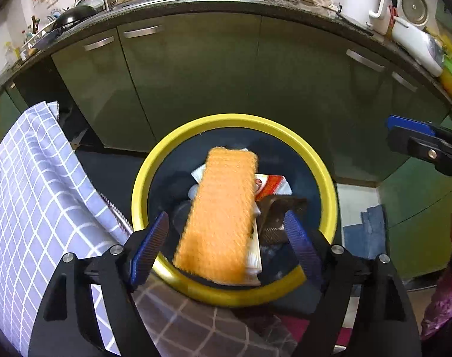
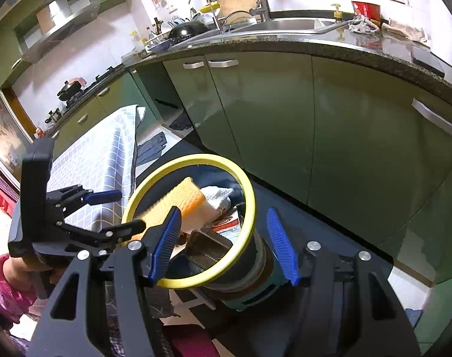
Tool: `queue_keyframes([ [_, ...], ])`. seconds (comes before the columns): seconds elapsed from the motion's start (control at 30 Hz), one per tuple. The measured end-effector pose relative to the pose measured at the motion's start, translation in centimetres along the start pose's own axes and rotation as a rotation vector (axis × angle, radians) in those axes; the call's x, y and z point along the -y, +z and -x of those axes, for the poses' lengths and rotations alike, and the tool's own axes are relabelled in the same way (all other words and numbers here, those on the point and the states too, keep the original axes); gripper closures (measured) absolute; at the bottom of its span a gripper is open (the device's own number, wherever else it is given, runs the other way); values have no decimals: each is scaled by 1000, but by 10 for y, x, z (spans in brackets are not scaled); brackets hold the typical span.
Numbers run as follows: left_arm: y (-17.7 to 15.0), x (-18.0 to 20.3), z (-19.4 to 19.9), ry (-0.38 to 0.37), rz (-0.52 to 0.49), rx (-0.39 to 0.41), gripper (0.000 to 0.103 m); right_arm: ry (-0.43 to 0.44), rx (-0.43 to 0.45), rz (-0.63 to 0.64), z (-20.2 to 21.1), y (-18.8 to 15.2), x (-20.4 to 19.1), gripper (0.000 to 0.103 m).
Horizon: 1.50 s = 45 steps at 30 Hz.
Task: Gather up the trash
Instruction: 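Carry the foam net sleeve over the bin and open the left tool, then grasp the white squeeze tube on the table with the right tool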
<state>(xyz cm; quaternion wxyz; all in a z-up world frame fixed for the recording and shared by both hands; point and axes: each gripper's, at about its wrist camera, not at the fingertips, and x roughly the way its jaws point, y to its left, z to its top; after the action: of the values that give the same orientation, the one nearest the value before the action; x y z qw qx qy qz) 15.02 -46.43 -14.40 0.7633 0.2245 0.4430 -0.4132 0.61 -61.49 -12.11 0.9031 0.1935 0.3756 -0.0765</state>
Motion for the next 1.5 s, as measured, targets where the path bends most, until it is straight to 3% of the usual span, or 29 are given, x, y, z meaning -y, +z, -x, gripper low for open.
queue_keyframes([
  [0.27, -51, -20, 86, 37, 51, 121, 18, 25, -18, 33, -9, 2, -16, 44],
  [0.5, -101, -40, 148, 106, 127, 193, 17, 105, -69, 125, -31, 3, -64, 44],
  [0.6, -127, -55, 168, 141, 180, 205, 17, 167, -105, 204, -43, 2, -102, 44],
  [0.77, -178, -82, 209, 288, 260, 233, 16, 313, -164, 387, -64, -6, -186, 44],
  [0.9, -221, -112, 239, 373, 394, 247, 14, 437, -233, 555, -81, -23, -262, 44],
  [1.13, -271, -147, 259, 428, 534, 259, 14, 557, -290, 787, -104, -52, -360, 44],
  [1.3, -279, -149, 259, 431, 541, 265, 14, 554, -321, 898, -126, -76, -403, 44],
  [1.5, -284, -154, 254, 421, 558, 263, 14, 522, -336, 950, -142, -95, -421, 44],
])
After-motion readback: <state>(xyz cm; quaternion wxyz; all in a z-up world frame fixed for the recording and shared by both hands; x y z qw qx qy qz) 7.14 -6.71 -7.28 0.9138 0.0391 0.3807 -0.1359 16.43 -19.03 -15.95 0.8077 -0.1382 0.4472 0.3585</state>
